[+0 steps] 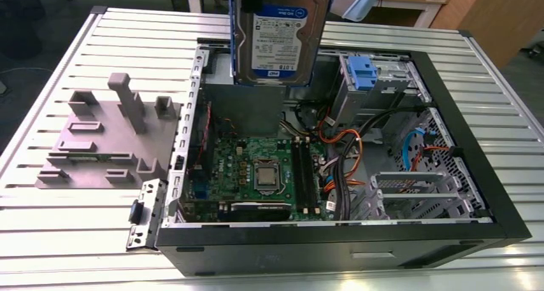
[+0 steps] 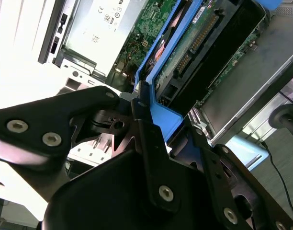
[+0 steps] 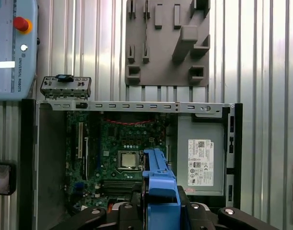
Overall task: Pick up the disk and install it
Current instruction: 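Insert the disk into the insertion slot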
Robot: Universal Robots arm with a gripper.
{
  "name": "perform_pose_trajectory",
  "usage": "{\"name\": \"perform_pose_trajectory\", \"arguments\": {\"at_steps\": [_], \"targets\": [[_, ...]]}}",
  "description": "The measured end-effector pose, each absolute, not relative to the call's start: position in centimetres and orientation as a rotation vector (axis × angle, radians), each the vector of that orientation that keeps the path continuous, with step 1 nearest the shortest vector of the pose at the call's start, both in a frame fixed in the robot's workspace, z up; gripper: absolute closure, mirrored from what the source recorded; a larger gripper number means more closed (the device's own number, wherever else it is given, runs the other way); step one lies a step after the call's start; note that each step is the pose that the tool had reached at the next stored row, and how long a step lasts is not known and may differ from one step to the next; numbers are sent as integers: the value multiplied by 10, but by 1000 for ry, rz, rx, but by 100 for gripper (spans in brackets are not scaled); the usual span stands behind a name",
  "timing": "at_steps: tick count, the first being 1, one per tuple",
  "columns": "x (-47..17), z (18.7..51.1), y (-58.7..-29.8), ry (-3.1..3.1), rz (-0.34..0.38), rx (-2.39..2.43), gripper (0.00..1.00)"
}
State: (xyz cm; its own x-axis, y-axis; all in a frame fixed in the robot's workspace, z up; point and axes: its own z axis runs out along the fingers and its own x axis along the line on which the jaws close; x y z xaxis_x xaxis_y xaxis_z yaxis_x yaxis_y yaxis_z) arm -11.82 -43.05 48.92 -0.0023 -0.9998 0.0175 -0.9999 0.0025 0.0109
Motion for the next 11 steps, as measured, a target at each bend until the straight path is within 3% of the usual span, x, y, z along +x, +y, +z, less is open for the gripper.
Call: {"name": "perform_pose_trajectory", "arguments": {"at_steps": [11], "targets": [[-118,489,-433,-2209,9,2204,64]]}}
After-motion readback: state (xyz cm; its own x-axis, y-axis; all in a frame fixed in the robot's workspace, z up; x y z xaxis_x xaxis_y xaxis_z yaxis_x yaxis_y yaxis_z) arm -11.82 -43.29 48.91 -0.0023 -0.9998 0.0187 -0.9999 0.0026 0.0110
